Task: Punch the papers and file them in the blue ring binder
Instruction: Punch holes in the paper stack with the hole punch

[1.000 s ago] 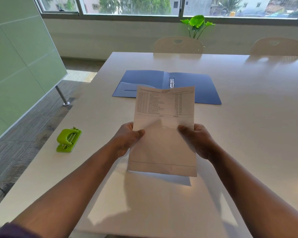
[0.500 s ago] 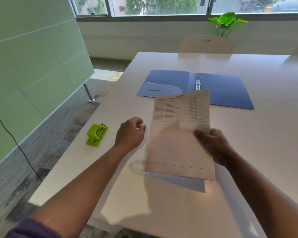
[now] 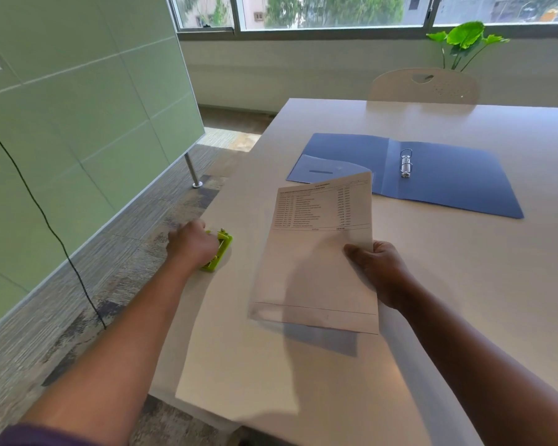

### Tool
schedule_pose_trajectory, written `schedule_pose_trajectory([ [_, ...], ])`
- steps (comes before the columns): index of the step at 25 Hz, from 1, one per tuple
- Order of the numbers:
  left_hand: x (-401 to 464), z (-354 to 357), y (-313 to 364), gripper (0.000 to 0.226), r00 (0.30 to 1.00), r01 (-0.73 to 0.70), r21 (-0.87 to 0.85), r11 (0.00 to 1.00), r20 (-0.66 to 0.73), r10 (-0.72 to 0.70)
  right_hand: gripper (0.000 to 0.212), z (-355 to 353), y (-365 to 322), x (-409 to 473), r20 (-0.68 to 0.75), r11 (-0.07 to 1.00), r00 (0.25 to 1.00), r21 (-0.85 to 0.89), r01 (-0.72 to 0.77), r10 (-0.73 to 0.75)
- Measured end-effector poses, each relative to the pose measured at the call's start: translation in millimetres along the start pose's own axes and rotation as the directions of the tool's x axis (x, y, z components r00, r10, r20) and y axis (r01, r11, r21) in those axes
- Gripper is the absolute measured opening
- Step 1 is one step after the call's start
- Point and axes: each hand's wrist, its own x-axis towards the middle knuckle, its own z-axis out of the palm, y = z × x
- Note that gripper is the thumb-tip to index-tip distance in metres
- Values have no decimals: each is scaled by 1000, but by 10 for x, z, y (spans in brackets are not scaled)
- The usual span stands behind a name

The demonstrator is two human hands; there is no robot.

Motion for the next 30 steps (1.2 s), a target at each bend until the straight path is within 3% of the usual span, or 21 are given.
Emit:
schedule_pose_trajectory([
  [4, 69, 23, -98, 28, 995, 74, -286, 955, 83, -52, 10, 83, 2, 37, 12, 1000, 1000, -21, -4, 4],
  [7, 91, 69, -47, 16, 981, 154, -512, 845, 185, -66, 8, 16, -29, -18, 10, 1000, 1000, -5, 1, -1],
  [11, -30, 189, 305, 15, 959, 196, -649, 735, 285, -5, 10, -364, -120, -150, -46, 998, 999, -52, 23, -25],
  [15, -216, 349, 873, 15, 932, 187, -703, 686, 348, 102, 14, -976, -212, -317, -105, 998, 994, -64, -5, -2],
  [22, -713, 796, 1854, 18, 838, 143, -692, 707, 465, 285, 15, -1868, -189, -651, -183, 998, 982, 44, -46, 53],
  [30, -1075, 1118, 2266, 25, 781, 182, -681, 709, 538, 316, 20, -2385, -7, -766, -237, 994, 966, 49, -98, 107],
])
